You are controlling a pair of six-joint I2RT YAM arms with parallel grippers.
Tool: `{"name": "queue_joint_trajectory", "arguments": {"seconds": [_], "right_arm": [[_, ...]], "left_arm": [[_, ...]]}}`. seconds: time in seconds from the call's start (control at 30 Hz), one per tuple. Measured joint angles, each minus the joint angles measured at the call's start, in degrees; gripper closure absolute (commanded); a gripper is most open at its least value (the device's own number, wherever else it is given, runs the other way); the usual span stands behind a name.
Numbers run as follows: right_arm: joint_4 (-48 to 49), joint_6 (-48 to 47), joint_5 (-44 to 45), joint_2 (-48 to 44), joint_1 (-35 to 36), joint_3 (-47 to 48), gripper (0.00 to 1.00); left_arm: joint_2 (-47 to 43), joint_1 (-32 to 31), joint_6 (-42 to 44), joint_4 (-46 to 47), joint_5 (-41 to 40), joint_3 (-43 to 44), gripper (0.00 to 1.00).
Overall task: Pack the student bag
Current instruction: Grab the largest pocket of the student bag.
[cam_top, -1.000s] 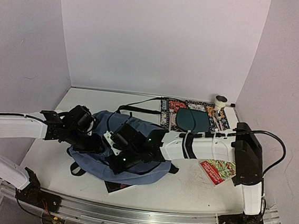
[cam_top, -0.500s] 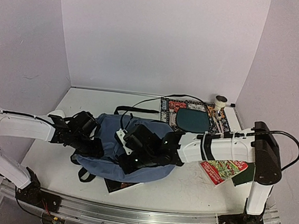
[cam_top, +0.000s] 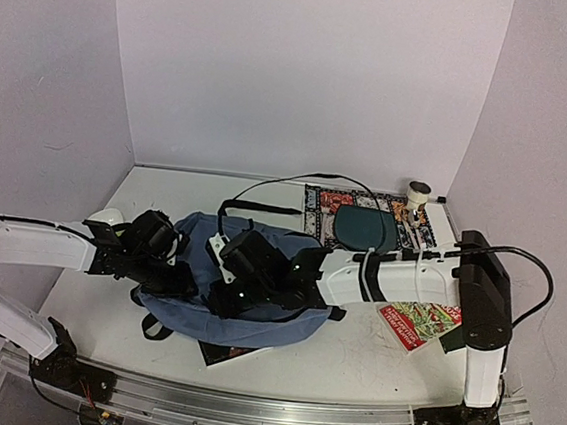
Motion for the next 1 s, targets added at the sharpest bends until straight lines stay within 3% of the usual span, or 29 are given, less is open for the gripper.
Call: {"name": "queue_joint_trajectory", "arguments": {"seconds": [0.23, 0.5, 1.0], "right_arm": [[1.49, -0.2, -0.21, 1.53, -0.39, 2.88, 0.85], [1.12, 0.23, 0.12, 1.69, -0.45, 2.93, 0.69], [-4.58, 0.59, 0.4, 1.72, -0.47, 1.95, 0.71]], "left_arm": [[-0.3, 0.0, 0.0, 0.22, 1.1, -0.16, 0.71], [-0.76, 0.0, 0.02, 0.26, 1.18, -0.56, 0.71], [-0.94, 0.0, 0.15, 0.24, 1.22, -0.72, 0.71]]}}
